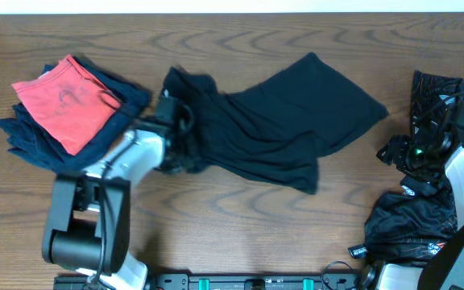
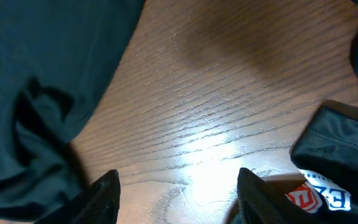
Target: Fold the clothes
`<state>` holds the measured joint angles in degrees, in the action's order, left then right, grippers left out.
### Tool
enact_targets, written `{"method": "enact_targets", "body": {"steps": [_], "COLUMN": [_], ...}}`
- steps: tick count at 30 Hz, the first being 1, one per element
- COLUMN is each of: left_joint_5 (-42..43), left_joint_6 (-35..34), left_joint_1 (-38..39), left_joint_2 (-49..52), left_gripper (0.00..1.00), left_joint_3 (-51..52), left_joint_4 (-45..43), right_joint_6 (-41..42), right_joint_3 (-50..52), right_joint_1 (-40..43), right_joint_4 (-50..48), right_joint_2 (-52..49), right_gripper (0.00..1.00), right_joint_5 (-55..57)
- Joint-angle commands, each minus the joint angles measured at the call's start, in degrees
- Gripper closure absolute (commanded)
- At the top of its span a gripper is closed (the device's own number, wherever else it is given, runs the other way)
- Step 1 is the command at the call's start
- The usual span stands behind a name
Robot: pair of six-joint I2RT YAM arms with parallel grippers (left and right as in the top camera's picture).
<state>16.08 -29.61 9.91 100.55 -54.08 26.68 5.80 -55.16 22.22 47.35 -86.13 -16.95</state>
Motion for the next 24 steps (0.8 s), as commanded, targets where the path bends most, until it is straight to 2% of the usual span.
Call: {"method": "enact_targets", "body": {"steps": [1,5,6,7,8,9,10,12,16,17,21,24], "left_joint_5": [-6.25,-6.01,-4.76,-3.63,-2.25,-0.74,0.63,2.95,2.95,2.95,2.95,2.95], "left_joint_6": [3.28,5.20,5.66,6.14,6.86,7.10,7.10,7.08,7.10,7.08,6.47,4.02], "left_joint_1": [-6.60,-12.13,-12.92,-13.16,-13.18,-13.03,-12.74,-11.78,-8.07,-7.19,-2.10,1.49], "left_joint_2": [0.90,0.90,0.87,0.87,0.87,0.87,0.85,0.94,0.94,0.94,0.94,0.98], "left_gripper": [0.94,0.92,0.70,0.54,0.27,0.17,0.12,0.08,0.08,0.08,0.21,0.22], "left_joint_3": [-7.50,-18.71,-21.31,-22.58,-23.71,-24.41,-24.48,-24.22,-21.31,-20.52,-15.39,-10.69], "left_joint_4": [0.59,6.38,9.01,10.71,12.94,15.61,17.88,23.87,32.11,32.52,30.49,25.03], "right_joint_6": [-0.74,-0.74,-0.74,-0.74,-0.74,-0.74,-0.74,-0.74,-0.74,-0.74,-0.74,-0.74], "right_joint_3": [-0.22,-0.22,-0.22,-0.22,-0.22,-0.22,-0.22,-0.22,-0.22,-0.22,-0.22,-0.22], "right_joint_1": [-0.44,-0.44,-0.44,-0.44,-0.44,-0.44,-0.44,-0.44,-0.44,-0.44,-0.44,-0.44], "right_joint_4": [0.02,0.07,0.07,0.04,0.02,0.02,0.04,0.04,0.02,0.04,0.04,0.24], "right_joint_2": [0.39,0.39,0.39,0.39,0.39,0.39,0.39,0.39,0.39,0.39,0.39,0.39], "right_gripper": [0.41,0.41,0.41,0.41,0.41,0.41,0.41,0.41,0.40,0.40,0.40,0.41], "right_joint_5": [0.02,0.04,0.04,0.04,0.04,0.04,0.04,0.02,0.04,0.02,0.02,0.02]}}
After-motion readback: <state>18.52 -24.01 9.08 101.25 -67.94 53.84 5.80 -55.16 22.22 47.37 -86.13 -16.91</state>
